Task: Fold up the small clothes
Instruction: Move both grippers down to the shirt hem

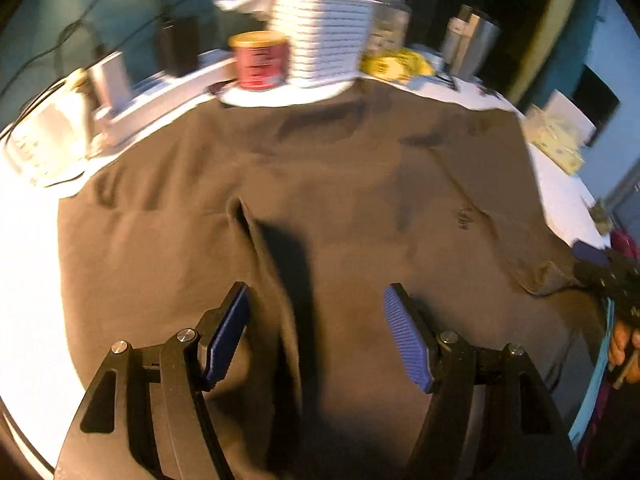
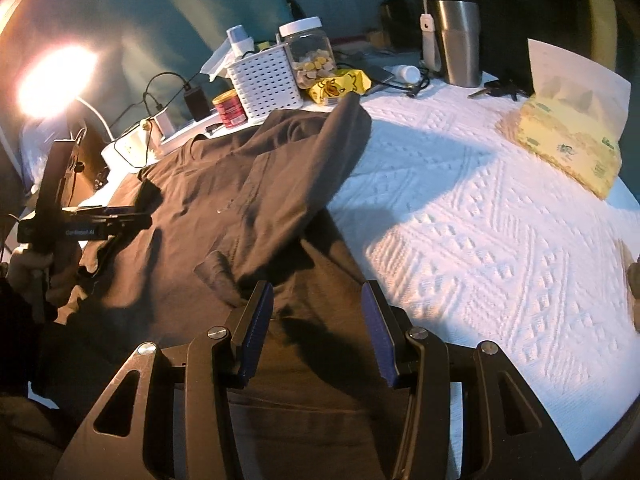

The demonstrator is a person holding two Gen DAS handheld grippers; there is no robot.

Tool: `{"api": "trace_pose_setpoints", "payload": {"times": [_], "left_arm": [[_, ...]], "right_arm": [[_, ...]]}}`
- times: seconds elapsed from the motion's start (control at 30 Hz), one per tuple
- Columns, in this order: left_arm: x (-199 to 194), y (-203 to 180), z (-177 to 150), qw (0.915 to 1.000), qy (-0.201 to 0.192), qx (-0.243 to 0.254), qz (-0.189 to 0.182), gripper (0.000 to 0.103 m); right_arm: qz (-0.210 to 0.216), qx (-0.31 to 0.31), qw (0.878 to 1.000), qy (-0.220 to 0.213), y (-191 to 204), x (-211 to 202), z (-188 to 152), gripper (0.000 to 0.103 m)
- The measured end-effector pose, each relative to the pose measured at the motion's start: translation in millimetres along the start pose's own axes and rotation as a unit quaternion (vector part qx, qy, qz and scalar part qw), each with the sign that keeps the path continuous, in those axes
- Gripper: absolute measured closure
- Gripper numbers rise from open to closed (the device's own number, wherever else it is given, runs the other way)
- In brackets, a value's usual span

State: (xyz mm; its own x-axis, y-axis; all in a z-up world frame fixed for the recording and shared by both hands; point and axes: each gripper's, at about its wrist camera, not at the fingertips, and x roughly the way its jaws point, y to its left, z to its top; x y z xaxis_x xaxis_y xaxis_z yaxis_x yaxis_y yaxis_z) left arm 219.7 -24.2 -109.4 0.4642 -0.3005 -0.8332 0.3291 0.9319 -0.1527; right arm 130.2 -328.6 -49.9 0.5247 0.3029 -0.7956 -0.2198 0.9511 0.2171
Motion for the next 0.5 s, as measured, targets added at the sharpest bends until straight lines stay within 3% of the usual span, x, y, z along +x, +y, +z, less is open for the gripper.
{"api": "trace_pose_setpoints", "payload": {"times": [0.13,0.5], "left_arm": [[-6,-16,1,0.9996,0.001,0.017,-0.023,0.034],[-46,-31,-14,0.9991,-0.031,0.029,-0.003,0.034]], "right_arm": [[-0.002,0.002,1.000,-0.001,-1,-1,-1,0.054],[-0.005,-0.005,1.000,-0.017,9,-24,-9,0.054]]}}
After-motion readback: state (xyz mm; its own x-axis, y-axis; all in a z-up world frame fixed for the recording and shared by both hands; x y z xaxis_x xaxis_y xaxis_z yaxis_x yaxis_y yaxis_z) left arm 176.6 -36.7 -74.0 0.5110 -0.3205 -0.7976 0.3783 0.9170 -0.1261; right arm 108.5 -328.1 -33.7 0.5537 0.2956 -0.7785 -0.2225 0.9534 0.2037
